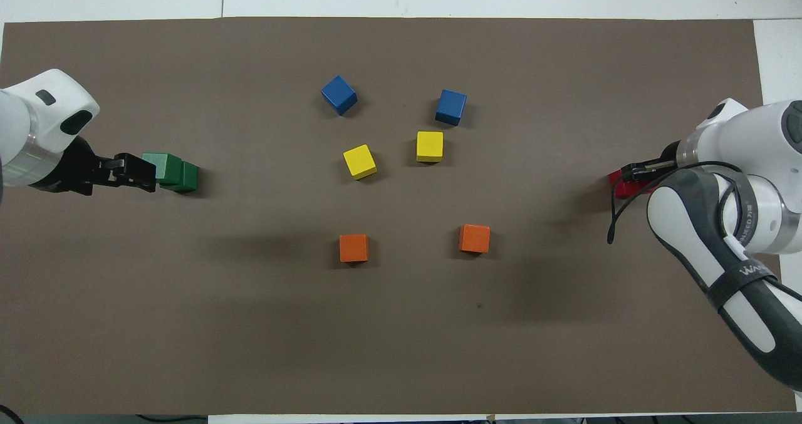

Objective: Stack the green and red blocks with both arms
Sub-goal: 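Open the right gripper and lift it away from the red stack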

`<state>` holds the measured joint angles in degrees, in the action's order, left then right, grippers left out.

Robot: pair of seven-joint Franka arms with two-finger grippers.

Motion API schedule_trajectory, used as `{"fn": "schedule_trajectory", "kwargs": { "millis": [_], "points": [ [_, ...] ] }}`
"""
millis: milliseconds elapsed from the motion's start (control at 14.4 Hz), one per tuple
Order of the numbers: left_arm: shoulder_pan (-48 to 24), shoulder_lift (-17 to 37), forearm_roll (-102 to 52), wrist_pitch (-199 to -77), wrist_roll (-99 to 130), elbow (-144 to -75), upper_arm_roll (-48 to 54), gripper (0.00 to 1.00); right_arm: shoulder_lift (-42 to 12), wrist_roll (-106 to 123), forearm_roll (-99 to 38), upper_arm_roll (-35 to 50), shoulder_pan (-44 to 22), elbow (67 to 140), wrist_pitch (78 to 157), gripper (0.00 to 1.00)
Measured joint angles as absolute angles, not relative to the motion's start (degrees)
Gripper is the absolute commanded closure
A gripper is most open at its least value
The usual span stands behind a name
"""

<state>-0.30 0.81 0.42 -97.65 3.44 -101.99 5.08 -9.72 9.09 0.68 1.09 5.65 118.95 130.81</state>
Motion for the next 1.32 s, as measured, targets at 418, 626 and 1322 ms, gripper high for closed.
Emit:
{"fn": "schedule_trajectory", "kwargs": {
  "millis": [418, 626, 1322],
  "points": [
    [-0.7, 0.3, 0.4, -97.7, 3.8, -101.9, 4.8, 0.0, -9.7, 9.1, 0.7, 1.1, 5.7, 119.2, 131.2, 1.0],
    [-0.7, 0.8, 0.4, -97.3, 3.9, -101.7, 4.8, 0.0, -9.7, 9.1, 0.7, 1.1, 5.7, 119.3, 131.5, 1.0],
    [-0.7, 0.8, 0.4, -96.6, 4.0, -101.7, 4.9, 0.0, -9.7, 9.1, 0.7, 1.1, 5.7, 119.9, 132.9, 1.0]
  ]
}}
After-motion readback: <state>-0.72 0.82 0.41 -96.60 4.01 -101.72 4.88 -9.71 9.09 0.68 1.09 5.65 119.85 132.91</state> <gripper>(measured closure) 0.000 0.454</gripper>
